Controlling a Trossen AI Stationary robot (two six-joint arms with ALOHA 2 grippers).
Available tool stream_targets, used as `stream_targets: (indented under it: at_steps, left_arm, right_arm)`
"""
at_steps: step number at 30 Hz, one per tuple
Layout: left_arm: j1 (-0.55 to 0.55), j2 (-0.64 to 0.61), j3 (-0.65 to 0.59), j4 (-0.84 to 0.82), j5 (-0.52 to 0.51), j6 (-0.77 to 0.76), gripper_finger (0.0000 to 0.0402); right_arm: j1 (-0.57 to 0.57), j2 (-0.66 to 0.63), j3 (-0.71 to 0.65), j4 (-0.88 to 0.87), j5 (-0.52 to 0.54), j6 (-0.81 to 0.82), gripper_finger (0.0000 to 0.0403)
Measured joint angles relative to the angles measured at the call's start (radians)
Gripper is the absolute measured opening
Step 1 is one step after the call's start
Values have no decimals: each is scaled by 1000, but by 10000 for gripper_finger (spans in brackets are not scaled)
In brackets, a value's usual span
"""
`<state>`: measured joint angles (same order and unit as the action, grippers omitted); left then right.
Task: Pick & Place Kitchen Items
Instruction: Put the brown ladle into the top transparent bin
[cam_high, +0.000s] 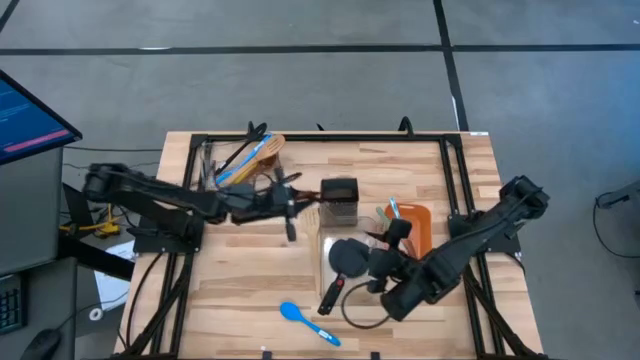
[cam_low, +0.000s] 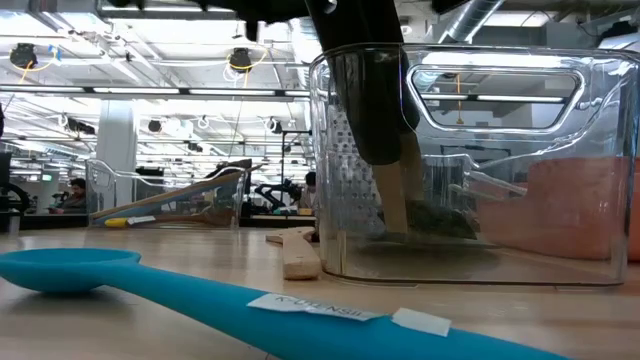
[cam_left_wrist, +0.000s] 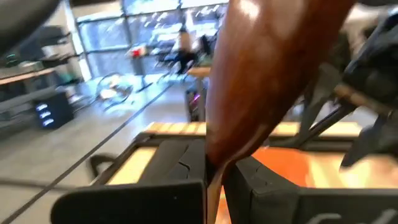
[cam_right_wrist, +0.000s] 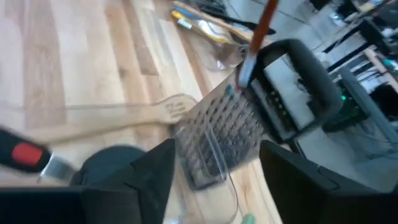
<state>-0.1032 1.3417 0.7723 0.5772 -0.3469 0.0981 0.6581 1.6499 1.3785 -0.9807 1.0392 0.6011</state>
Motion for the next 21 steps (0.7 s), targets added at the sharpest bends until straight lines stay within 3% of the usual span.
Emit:
stream_targets:
  at_steps: [6, 11, 21]
  left_arm:
    - [13, -234, 0, -340, -172, 4, 5]
    - [72, -366, 0, -464, -277, 27, 5]
    - [222, -440, 0, -560, -265, 36, 5]
  right_arm:
    - [52, -63, 0, -163, -51, 139, 129]
    - [82, -81, 0, -342, -56, 328, 20]
    - [170, -80, -32, -455, -199, 556, 2]
